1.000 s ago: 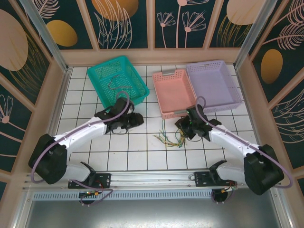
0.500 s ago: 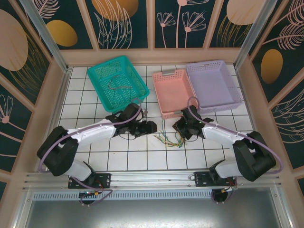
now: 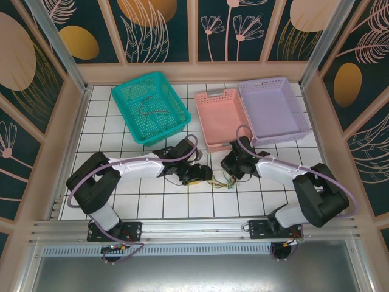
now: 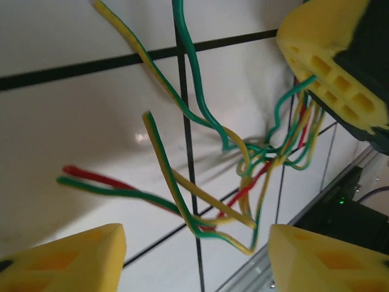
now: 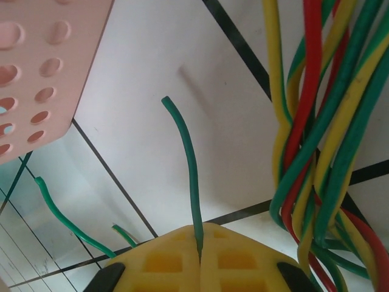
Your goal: Untangle the cables
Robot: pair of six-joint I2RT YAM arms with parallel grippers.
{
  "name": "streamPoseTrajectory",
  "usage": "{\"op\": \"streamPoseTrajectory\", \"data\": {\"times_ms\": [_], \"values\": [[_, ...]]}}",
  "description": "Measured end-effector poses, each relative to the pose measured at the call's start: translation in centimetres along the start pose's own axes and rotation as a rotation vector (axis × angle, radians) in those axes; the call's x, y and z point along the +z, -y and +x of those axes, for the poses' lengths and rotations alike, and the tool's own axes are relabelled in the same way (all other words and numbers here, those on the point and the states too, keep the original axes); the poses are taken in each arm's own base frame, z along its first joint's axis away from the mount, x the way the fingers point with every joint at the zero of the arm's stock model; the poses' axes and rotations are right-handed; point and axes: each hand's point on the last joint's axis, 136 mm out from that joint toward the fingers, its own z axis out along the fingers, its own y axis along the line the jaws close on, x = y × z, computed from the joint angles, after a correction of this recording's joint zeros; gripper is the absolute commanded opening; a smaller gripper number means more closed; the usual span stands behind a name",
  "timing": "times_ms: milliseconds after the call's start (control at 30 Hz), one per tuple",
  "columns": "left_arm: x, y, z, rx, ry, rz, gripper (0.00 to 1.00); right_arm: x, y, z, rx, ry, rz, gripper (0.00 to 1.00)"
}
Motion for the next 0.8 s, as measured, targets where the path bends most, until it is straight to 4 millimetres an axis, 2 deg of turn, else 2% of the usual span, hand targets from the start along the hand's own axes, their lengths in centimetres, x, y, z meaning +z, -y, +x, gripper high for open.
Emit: {"op": "streamPoseTrajectory", "data": {"times_ms": [100, 233, 333, 467, 667, 800], "values": [[0.8, -0.7, -0.3, -0.031, 0.001, -0.014, 0.42, -0.3, -0.3, 0.0, -0.003, 0.004, -0.011, 0.0], [1.3, -1.4, -1.0, -0.057, 0.036, -0.041, 0.02, -1.2, -0.9, -0.1, -0.009, 0.014, -0.038, 0.0], [0.9, -1.8, -2.1, -0.059, 0.103, -0.074, 0.0, -2.4, -1.1, -0.2, -0.024, 0.035, -0.047, 0.0], [-1.7, -2.3, -3.0, -0.06, 0.219, -0.125, 0.0, -5.2, -2.0, -1.2, -0.062, 0.094, -0.076, 0.0], [-6.1, -3.9, -3.6, -0.075, 0.359, -0.16, 0.0, -10.8, -3.2, -5.0, -0.056, 0.238, -0.158, 0.0], [-7.8, -6.0, -3.8, -0.102, 0.404, -0.213, 0.0, -12.8, -2.7, -7.2, -0.046, 0.3, -0.157, 0.0]]}}
